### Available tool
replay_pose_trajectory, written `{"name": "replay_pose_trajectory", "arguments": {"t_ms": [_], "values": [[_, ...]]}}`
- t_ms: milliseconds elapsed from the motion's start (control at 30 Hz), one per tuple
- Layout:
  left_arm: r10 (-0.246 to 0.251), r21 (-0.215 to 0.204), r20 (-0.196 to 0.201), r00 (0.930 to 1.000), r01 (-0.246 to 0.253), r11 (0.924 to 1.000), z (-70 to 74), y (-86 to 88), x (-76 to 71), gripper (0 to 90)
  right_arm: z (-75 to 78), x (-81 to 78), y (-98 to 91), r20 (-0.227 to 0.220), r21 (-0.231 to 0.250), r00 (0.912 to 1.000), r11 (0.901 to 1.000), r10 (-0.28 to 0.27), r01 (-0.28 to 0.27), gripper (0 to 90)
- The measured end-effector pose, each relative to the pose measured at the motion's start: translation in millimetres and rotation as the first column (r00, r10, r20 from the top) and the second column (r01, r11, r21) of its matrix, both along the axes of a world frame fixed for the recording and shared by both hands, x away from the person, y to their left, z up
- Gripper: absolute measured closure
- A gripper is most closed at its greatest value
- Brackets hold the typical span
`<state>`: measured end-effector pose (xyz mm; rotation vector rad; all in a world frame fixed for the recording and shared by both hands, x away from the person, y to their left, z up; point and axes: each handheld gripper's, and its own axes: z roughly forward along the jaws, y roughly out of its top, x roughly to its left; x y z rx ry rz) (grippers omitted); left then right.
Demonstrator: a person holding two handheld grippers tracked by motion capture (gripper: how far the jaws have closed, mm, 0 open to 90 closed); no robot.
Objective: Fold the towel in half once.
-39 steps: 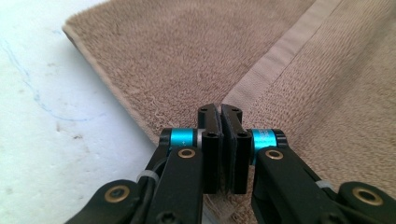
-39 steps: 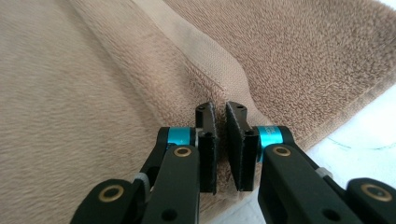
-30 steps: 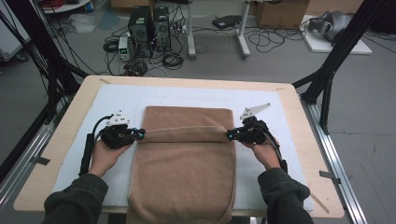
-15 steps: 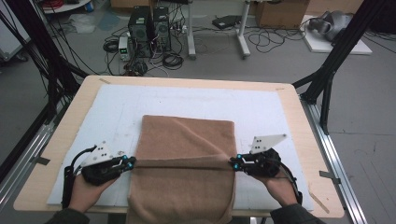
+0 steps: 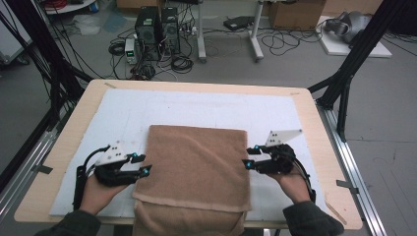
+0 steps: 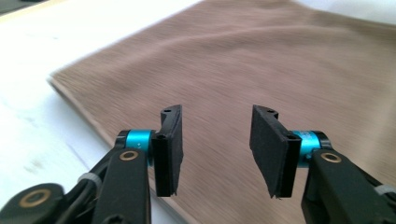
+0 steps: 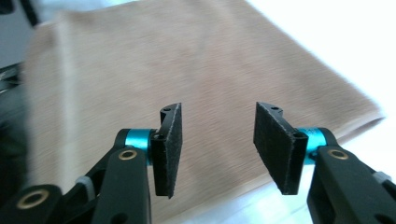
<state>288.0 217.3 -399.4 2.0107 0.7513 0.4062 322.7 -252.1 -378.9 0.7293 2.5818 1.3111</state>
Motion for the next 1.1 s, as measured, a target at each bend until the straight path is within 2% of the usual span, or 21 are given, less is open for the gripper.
{"name": "replay_pose_trajectory", "arguments": {"t_ms": [33, 100, 200, 233, 300, 367, 400, 467, 500, 533, 567, 600, 633, 667, 700, 733, 767, 800, 900, 1000, 1100], "values": [[0.016, 0.019, 0.018, 0.9997, -0.016, 0.9997, -0.9, -1.8, 8.9, 53.4, -0.8, 9.9, 1.3, 0.000, -0.003, 0.9998, 0.9998, -0.019, 0.019, 48.5], [0.054, 0.030, 0.029, 0.9981, -0.055, 0.9980, -3.7, -4.9, 29.4, 53.7, -5.7, 30.6, 4.6, -0.006, -0.024, 0.9990, 0.9988, -0.044, 0.043, 47.3], [0.120, 0.017, -0.011, 0.9927, -0.120, 0.9926, -11.4, -8.2, 62.3, 52.7, -18.5, 56.4, 10.7, -0.030, -0.055, 0.9963, 0.9954, -0.080, 0.078, 44.1], [0.152, 0.016, -0.009, 0.9884, -0.152, 0.9883, -14.7, -8.7, 70.6, 52.4, -24.3, 65.9, 13.6, -0.044, -0.061, 0.9937, 0.9931, -0.103, 0.100, 42.1], [0.196, 0.031, -0.050, 0.9794, -0.194, 0.9805, -20.7, -9.4, 87.2, 48.5, -31.8, 78.5, 18.0, -0.041, -0.100, 0.9895, 0.9859, -0.139, 0.134, 39.7], [0.231, 0.051, -0.071, 0.9703, -0.228, 0.9723, -27.4, -9.5, 98.6, 48.2, -38.8, 87.9, 20.4, -0.044, -0.128, 0.9840, 0.9777, -0.173, 0.166, 39.0], [0.258, 0.046, -0.081, 0.9628, -0.255, 0.9659, -31.7, -9.1, 102.9, 47.8, -42.9, 92.0, 20.4, -0.047, -0.145, 0.9809, 0.9728, -0.189, 0.180, 38.5], [0.302, 0.062, -0.114, 0.9465, -0.296, 0.9531, -40.5, -6.3, 111.1, 43.6, -50.9, 98.7, 18.6, -0.065, -0.160, 0.9767, 0.9683, -0.204, 0.192, 38.1], [0.307, 0.063, -0.140, 0.9414, -0.301, 0.9515, -45.2, -5.3, 114.1, 42.7, -54.4, 101.3, 17.8, -0.076, -0.160, 0.9750, 0.9677, -0.209, 0.195, 38.4], [0.305, 0.055, -0.153, 0.9400, -0.300, 0.9523, -48.8, -5.6, 115.8, 43.5, -57.7, 103.2, 17.9, -0.091, -0.145, 0.9746, 0.9709, -0.205, 0.190, 39.0], [0.302, 0.052, -0.141, 0.9428, -0.297, 0.9533, -48.9, -5.9, 116.1, 44.1, -60.1, 104.3, 18.8, -0.090, -0.140, 0.9762, 0.9730, -0.197, 0.184, 40.2], [0.284, 0.040, -0.142, 0.9481, -0.281, 0.9587, -49.3, -7.2, 116.2, 48.7, -60.3, 104.5, 19.7, -0.075, -0.143, 0.9771, 0.9719, -0.199, 0.187, 44.6], [0.268, 0.037, -0.135, 0.9538, -0.266, 0.9633, -49.4, -8.7, 116.3, 58.1, -60.1, 104.9, 19.7, -0.071, -0.143, 0.9786, 0.9729, -0.193, 0.181, 52.9], [0.248, 0.026, -0.141, 0.9584, -0.247, 0.9687, -49.5, -9.4, 116.7, 66.0, -60.1, 105.7, 19.0, -0.084, -0.128, 0.9811, 0.9782, -0.174, 0.163, 67.0], [0.242, 0.010, -0.146, 0.9592, -0.243, 0.9700, -49.8, -10.6, 116.8, 77.1, -60.2, 107.4, 19.1, -0.115, -0.106, 0.9832, 0.9858, -0.142, 0.130, 76.9], [0.248, 0.018, -0.138, 0.9588, -0.248, 0.9685, -49.3, -11.8, 117.3, 81.5, -60.3, 108.5, 20.7, -0.115, -0.109, 0.9852, 0.9874, -0.127, 0.115, 79.4], [0.247, 0.035, -0.142, 0.9587, -0.244, 0.9691, -47.4, -12.2, 119.6, 82.9, -59.0, 109.8, 21.7, -0.119, -0.114, 0.9853, 0.9875, -0.123, 0.109, 80.4], [0.252, 0.048, -0.126, 0.9595, -0.248, 0.9677, -43.9, -12.6, 121.4, 83.5, -56.7, 112.1, 21.2, -0.124, -0.118, 0.9850, 0.9874, -0.120, 0.106, 81.2], [0.274, 0.022, -0.056, 0.9601, -0.273, 0.9617, -21.2, -14.3, 129.1, 84.4, -37.3, 118.9, 21.0, -0.069, -0.129, 0.9855, 0.9810, -0.155, 0.145, 81.5], [0.291, 0.027, 0.029, 0.9562, -0.292, 0.9561, 14.1, -17.5, 140.2, 84.5, -2.0, 129.3, 22.5, 0.016, -0.117, 0.9850, 0.9780, -0.172, 0.173, 81.5], [0.302, -0.018, 0.088, 0.9492, -0.302, 0.9532, 54.0, -16.6, 154.0, 84.6, 37.7, 141.0, 20.3, 0.082, -0.078, 0.9753, 0.9743, -0.205, 0.211, 81.5]]}}
